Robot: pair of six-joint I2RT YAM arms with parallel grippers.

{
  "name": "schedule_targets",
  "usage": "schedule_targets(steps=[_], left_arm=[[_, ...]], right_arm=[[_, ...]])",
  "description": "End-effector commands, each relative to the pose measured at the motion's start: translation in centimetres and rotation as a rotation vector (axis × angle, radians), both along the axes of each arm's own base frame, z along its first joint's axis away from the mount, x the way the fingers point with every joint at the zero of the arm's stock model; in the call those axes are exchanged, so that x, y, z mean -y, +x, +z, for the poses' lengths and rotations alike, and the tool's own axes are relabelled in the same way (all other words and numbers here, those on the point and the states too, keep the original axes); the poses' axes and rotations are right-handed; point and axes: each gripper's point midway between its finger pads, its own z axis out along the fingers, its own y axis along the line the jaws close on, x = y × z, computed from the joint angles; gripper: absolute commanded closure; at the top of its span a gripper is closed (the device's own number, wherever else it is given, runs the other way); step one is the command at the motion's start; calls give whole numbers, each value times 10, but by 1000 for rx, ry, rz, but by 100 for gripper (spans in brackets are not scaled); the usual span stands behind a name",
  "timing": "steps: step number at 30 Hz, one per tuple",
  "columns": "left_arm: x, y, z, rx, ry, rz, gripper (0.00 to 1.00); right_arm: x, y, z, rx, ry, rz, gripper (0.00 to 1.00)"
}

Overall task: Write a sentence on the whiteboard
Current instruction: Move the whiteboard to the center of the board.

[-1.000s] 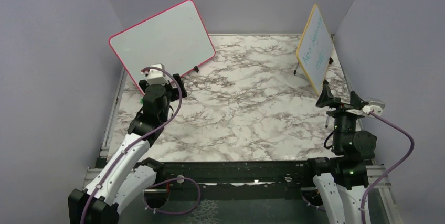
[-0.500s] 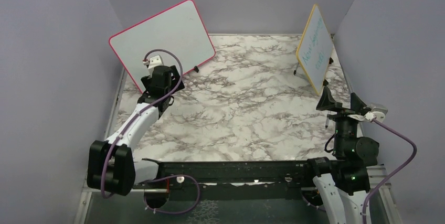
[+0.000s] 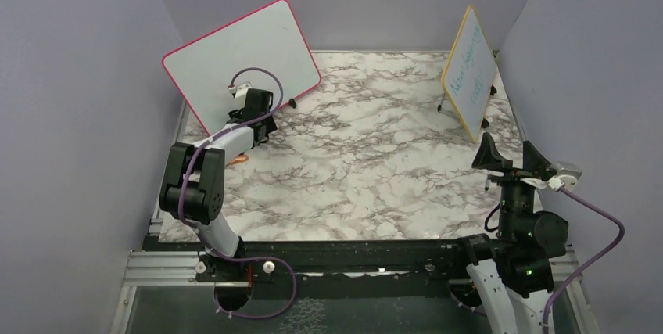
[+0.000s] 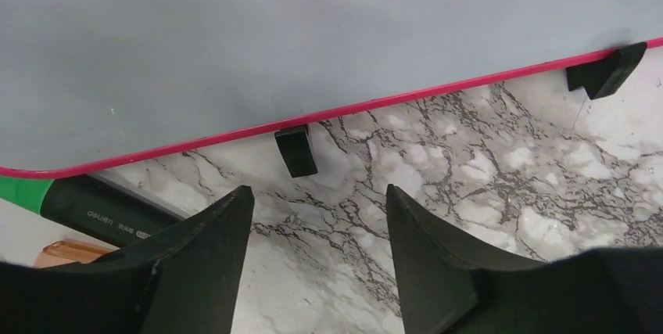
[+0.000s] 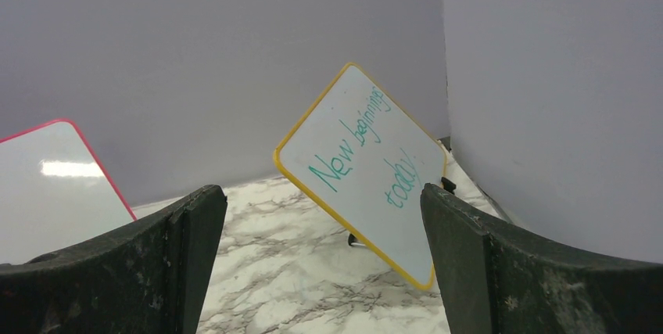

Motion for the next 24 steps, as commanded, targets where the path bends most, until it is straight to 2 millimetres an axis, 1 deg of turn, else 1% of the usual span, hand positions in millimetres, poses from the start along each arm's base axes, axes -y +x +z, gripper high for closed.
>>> schedule_targets(steps=[1, 6, 9, 14, 15, 17, 20, 24], left_arm=[[-11, 18, 9, 67, 31, 71, 39], [-17, 28, -3, 49, 59, 82, 44], [-25, 34, -9, 37, 66, 103, 47], [-32, 44, -9, 52, 62, 108, 57], [-32, 45, -9, 49, 63, 100, 60], [-29, 47, -11, 43, 57, 80, 70], [-24, 47, -14, 43, 34, 65, 82], [-16, 42, -12, 50, -3, 48, 99]], right_arm=[[4, -1, -5, -6, 1, -22, 0], [3, 0, -6, -10, -1, -21, 0], [3, 2, -8, -16, -3, -22, 0], [3, 4, -9, -20, -8, -21, 0], [3, 4, -8, -20, -10, -21, 0], [3, 4, -8, -18, -10, -21, 0], [3, 4, -8, -18, -11, -25, 0], [5, 2, -7, -13, -9, -30, 0]])
